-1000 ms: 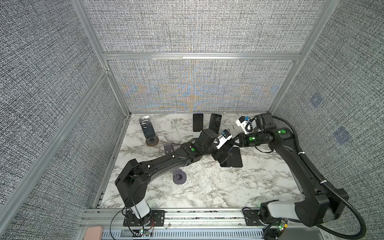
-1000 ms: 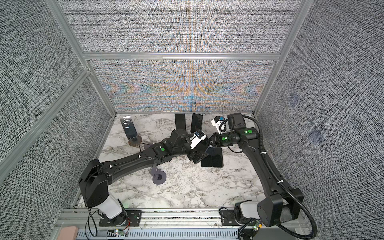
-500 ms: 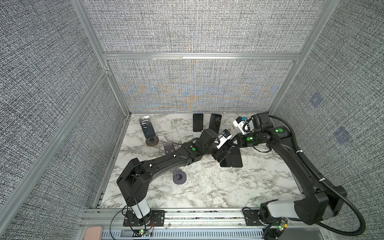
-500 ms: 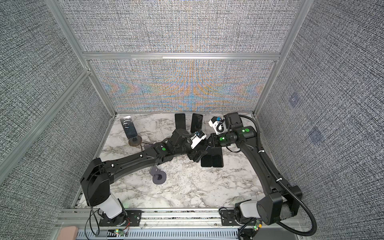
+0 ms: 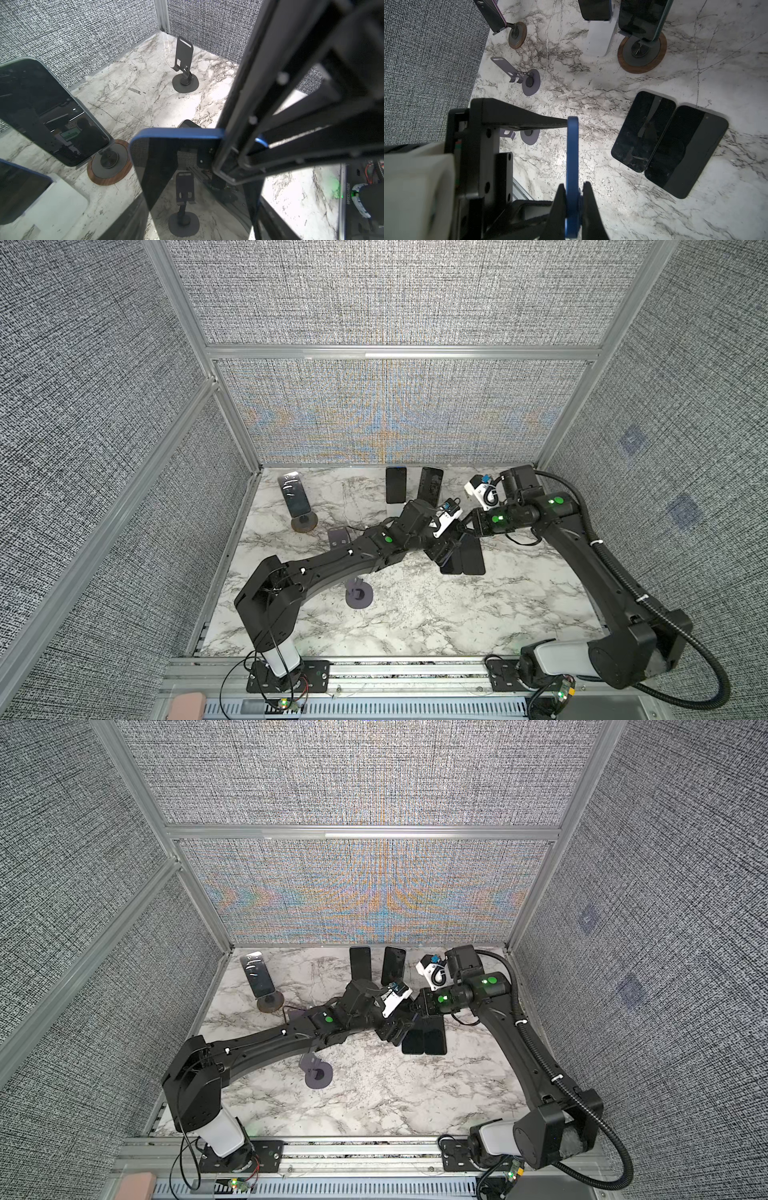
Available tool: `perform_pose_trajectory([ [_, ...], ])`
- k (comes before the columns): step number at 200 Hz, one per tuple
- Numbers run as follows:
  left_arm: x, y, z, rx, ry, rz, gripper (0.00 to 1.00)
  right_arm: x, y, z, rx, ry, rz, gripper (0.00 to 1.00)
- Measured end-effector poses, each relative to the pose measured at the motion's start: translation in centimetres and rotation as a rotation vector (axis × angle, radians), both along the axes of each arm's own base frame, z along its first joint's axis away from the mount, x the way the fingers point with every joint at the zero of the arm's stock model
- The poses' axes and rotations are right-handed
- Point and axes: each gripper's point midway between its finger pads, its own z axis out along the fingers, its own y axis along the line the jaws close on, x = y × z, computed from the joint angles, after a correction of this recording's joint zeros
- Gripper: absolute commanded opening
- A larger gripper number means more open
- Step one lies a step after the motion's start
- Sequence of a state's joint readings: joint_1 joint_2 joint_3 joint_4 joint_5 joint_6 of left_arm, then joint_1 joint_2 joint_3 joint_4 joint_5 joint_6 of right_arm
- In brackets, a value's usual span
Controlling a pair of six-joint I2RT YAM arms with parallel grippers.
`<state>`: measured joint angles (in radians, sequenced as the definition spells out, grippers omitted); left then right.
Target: Remove the phone from the phone stand
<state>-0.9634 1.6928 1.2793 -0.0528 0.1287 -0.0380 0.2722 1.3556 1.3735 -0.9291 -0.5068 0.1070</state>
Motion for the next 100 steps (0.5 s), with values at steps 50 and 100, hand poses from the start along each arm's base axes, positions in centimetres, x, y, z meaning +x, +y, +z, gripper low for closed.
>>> perform_pose_trajectory([
  [50, 0.7, 0.3, -1.8, 0.010, 0.043, 0.060, 0.51, -0.5, -0.1, 0.1, 0.008, -0.005, -0.003, 0.43],
  [100, 1.0, 0.4, -3.2, 0.013, 0.100, 0.113, 0.47, -0.1, -0.6, -0.7, 0.016, 0.023, -0.026, 0.72],
])
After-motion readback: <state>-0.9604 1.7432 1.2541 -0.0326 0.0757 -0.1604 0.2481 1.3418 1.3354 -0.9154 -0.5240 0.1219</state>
